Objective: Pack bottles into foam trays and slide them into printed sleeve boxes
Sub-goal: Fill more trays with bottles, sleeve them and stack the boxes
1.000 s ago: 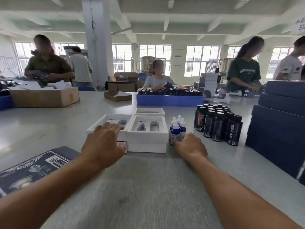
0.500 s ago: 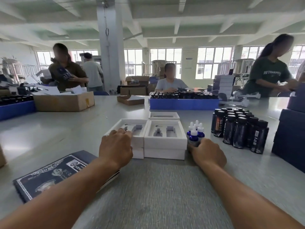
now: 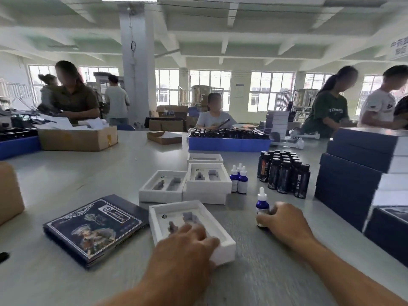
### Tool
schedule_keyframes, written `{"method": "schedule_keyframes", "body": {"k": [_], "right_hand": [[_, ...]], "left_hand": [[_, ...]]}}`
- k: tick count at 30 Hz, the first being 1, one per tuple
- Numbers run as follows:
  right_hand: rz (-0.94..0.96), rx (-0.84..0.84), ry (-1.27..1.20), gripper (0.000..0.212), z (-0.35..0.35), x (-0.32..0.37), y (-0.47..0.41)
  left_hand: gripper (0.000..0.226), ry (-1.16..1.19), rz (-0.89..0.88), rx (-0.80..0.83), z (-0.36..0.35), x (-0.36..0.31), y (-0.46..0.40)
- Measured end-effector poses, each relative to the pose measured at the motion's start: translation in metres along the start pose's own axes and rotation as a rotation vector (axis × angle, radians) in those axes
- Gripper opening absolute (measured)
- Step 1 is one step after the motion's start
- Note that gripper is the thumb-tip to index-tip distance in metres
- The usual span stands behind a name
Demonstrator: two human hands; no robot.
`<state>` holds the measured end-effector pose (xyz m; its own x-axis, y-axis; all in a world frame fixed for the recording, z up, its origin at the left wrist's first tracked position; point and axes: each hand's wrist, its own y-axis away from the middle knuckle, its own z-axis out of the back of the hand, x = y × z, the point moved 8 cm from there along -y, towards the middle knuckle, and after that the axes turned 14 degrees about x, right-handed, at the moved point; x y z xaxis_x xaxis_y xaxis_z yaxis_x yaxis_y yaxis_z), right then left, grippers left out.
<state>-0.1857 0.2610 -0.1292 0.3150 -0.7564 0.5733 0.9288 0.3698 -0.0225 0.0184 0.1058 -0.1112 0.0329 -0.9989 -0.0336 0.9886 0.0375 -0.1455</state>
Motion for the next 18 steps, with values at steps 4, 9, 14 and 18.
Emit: {"method": "schedule_keyframes", "body": {"k": [4, 9, 14, 18], "right_hand": [[0.019, 0.058, -0.030, 0.028, 0.007, -0.010, 0.035], [0.085, -0.069, -0.088, 0.027, 0.041, -0.012, 0.073], [0.298, 0.034, -0.056, 0.027, 0.028, 0.044, 0.106], [0.367, 0.051, 0.222, 0.046, -0.016, 0.076, 0.116]], "left_hand": [[0.047, 0.040, -0.059, 0.067, -0.010, -0.062, -0.010], [0.040, 0.385, -0.051, -0.150, 0.007, -0.041, 0.002], [0.036, 0.399, 0.074, -0.131, -0.017, 0.016, 0.012], [0.040, 0.472, 0.095, -0.091, -0.027, 0.023, 0.013]]}}
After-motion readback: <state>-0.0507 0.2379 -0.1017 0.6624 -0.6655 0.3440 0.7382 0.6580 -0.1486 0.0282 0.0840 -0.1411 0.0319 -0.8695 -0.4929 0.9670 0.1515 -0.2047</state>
